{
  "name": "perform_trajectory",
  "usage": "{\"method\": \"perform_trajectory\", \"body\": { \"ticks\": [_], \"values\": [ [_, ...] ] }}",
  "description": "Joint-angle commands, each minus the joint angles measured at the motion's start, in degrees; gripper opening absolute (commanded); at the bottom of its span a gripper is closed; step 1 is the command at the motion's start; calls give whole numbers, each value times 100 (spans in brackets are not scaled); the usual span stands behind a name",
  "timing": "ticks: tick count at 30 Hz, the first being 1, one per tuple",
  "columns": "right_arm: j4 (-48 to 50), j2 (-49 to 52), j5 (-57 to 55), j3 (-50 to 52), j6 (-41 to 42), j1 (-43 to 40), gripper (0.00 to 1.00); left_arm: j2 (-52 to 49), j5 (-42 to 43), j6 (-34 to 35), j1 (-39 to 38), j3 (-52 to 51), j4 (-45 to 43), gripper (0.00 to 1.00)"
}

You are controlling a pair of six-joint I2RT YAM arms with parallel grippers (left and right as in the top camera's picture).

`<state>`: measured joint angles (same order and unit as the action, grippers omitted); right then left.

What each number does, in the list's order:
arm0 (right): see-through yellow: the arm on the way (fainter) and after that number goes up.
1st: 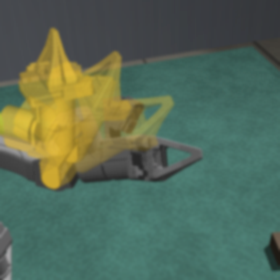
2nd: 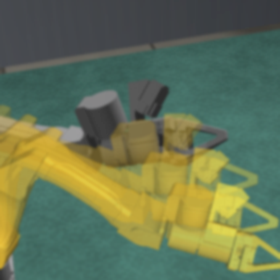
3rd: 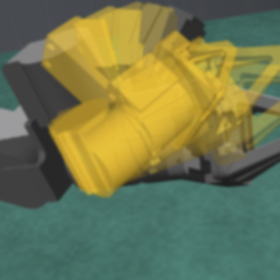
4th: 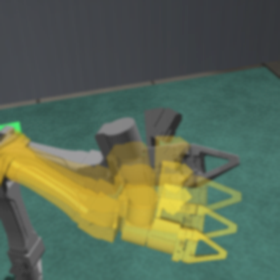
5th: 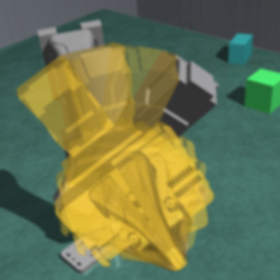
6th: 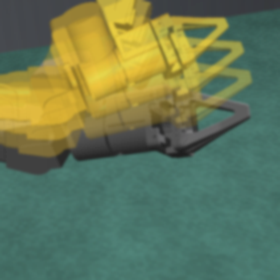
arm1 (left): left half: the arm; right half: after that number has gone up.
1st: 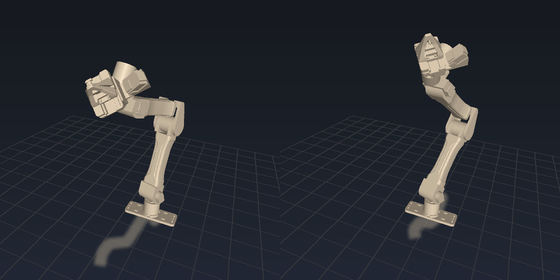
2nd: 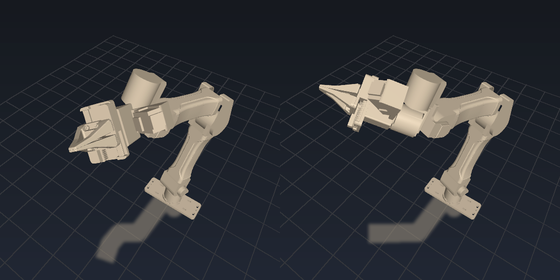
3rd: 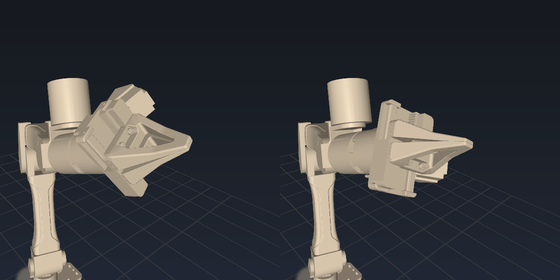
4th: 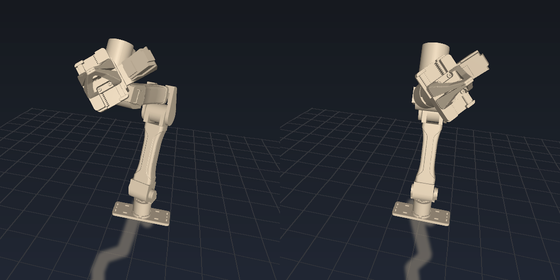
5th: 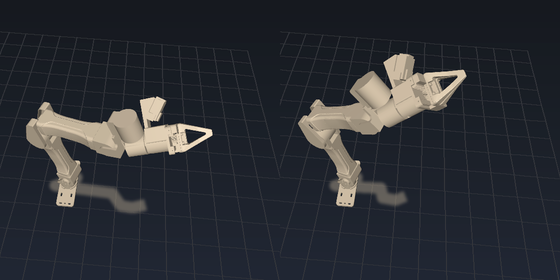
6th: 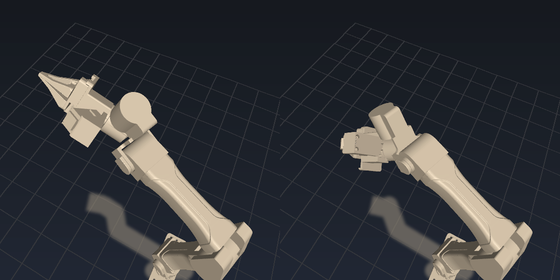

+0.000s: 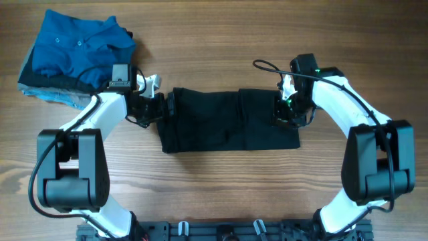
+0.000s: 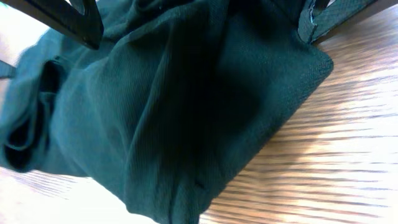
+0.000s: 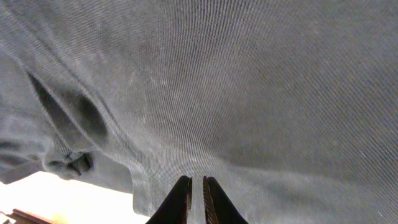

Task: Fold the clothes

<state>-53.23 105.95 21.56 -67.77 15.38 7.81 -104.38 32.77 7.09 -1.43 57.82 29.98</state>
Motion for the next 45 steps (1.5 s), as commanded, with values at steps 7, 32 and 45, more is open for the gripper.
{"method": "perform_trajectory", "body": {
  "ticks": [7, 32, 45],
  "values": [
    [142, 223, -79, 39, 28, 13, 10, -417, -22, -81, -269, -201, -33, 66],
    [269, 647, -271, 42, 413, 13, 7, -420, -341, 1163, -717, -656, 184, 100],
    [267, 647, -271, 39, 413, 13, 4, -420, -863, 1416, -933, -822, -487, 8]
  ]
}}
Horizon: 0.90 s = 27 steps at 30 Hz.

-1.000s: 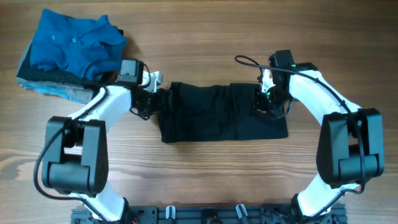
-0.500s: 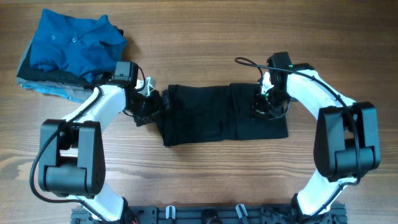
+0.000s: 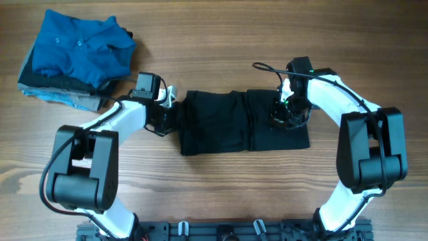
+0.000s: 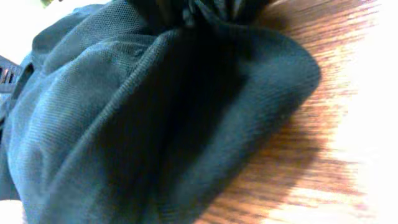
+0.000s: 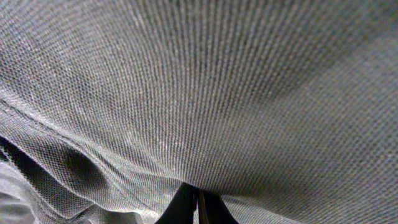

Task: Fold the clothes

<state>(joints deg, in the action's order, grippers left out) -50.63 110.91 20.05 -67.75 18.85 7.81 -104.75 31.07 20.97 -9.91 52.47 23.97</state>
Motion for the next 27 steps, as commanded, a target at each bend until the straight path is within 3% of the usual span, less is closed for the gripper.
{"method": "perform_trajectory", "body": {
  "ticks": [1, 4, 11, 15, 20, 27],
  "values": [
    [4, 149, -120, 37, 63, 11, 4, -380, -695, 13, -83, -286, 114, 4],
    [-111, 76, -120, 0, 22, -76, 4, -306, -769, -127, 31, -101, 485, 4],
    [-367, -498, -358, -125, -260, -643, 4, 186, -1191, -881, 597, 1668, 2767, 4],
    [-369, -595, -358, -125, -382, -927, 4, 254, -1126, -876, 529, 2520, 3235, 4],
    [-396, -592, -380, -125, -404, -1154, 5, 254, -535, -835, -94, 2938, 3093, 4],
    [-391, -592, -380, -125, -407, -1353, 4, 243, -562, -280, -1711, 2935, 2107, 4]
  ]
}}
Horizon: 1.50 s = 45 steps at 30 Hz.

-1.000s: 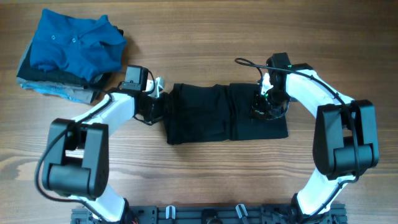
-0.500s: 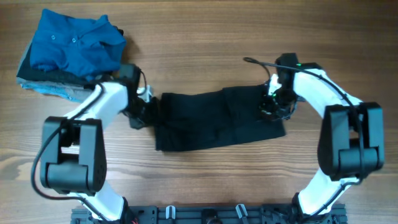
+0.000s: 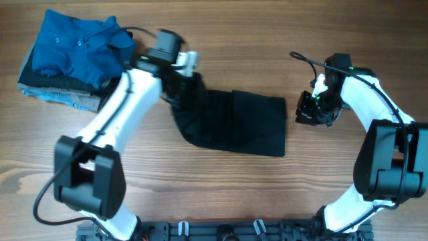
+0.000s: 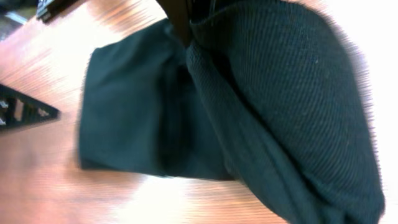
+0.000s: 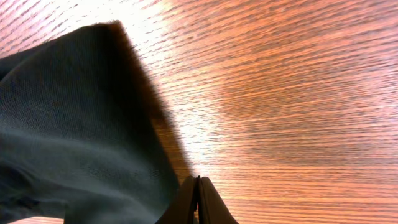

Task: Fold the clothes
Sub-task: 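Fold the bundle in half with the left gripper toward the right, then release the folded shirt and raise both grippers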

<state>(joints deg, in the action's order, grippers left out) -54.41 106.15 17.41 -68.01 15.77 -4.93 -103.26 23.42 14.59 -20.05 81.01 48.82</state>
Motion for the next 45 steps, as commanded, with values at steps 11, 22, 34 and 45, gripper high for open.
{"method": "perform_trajectory", "body": {
  "ticks": [11, 22, 34, 45],
  "values": [
    [-26, -116, -114, -98, -96, -79, 4, -570, -503, 831, -2297, 81, -1847, 6],
    [-48, -116, -114, -98, -101, -79, 5, -1086, -485, 1010, -2885, 81, -2723, 65],
    [149, -1032, 1416, -101, -1633, -70, 14, -15, -691, 466, -1759, 619, -1471, 65],
    [114, -1558, -98, -90, -59, 463, 4, -568, 107, -216, -883, 435, -568, 4]
  ]
}}
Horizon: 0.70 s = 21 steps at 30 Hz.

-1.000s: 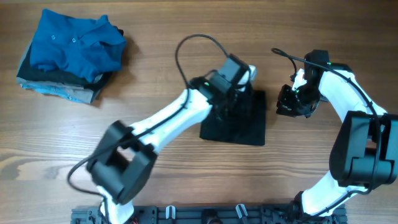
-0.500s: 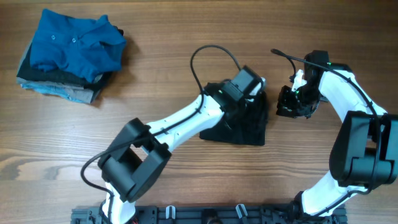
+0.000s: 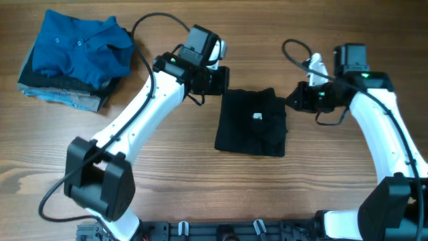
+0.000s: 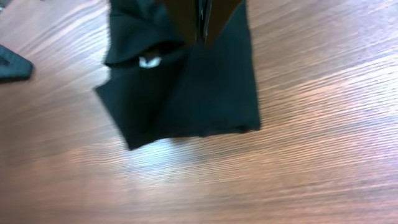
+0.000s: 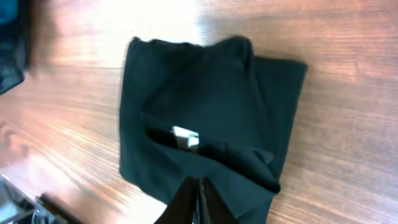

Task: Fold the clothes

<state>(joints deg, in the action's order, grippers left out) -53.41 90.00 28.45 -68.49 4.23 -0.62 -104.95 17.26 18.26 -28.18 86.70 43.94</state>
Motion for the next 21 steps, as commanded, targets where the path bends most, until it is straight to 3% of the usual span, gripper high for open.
{"method": "perform_trajectory", "body": {
  "ticks": [1, 5, 12, 21],
  "values": [
    [55, 57, -1545, -42, 1397, -2, 4, -540, 951, -634, -127, -136, -162, 4],
    [238, 52, -1722, -44, 1740, -238, 4, -1080, 1038, -634, -433, -136, -546, 4],
    [155, 52, -1513, -44, 1563, -551, 4, -1692, 1067, -518, -920, -136, -826, 4],
    [151, 52, -1517, -44, 1528, -551, 5, -1587, 2109, -520, -1217, 459, -1331, 4]
  ]
}}
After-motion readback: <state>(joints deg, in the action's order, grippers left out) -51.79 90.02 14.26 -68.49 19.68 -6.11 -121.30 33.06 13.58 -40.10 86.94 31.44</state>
